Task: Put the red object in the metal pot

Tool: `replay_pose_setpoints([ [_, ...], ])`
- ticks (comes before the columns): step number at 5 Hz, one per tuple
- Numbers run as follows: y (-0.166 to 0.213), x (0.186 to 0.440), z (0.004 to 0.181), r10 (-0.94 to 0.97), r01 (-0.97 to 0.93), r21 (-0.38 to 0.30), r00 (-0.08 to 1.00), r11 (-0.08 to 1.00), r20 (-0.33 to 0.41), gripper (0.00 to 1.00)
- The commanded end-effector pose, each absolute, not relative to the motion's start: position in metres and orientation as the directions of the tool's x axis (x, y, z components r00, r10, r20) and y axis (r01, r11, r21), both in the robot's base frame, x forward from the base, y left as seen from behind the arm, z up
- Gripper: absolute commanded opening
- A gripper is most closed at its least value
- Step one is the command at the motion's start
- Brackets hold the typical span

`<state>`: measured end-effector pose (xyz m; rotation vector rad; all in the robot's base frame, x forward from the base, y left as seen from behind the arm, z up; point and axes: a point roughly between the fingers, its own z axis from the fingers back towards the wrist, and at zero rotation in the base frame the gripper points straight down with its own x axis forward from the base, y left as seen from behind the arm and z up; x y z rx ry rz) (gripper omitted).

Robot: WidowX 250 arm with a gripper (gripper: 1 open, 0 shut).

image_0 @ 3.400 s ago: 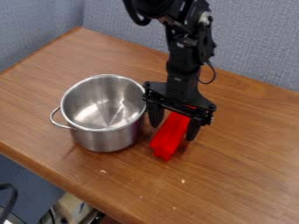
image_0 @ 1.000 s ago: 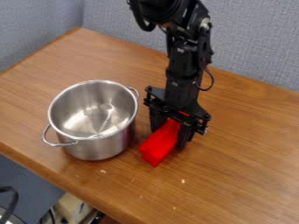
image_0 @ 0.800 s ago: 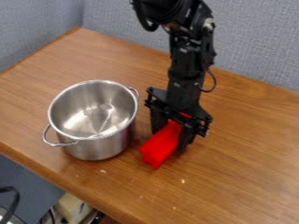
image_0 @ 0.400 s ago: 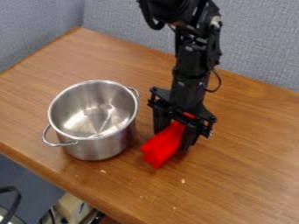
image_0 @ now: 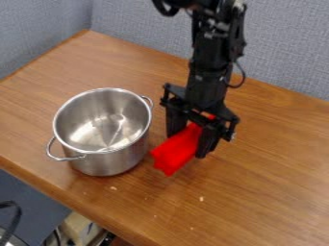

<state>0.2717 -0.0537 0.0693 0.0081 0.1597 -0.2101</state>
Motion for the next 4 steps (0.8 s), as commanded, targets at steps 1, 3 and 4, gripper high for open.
replay_pose_setpoints([
  [1,-0.066,0.278,0.113,-0.246,0.246,0.004,0.968,0.969,-0.045,0.00],
  [3,-0.039,0.277,0.133,-0.257,0.258,0.024,0.966,0.966,-0.017,0.00],
  [4,0.000,0.269,0.127,-0.170,0.172,0.047,0.985,0.984,-0.035,0.00],
])
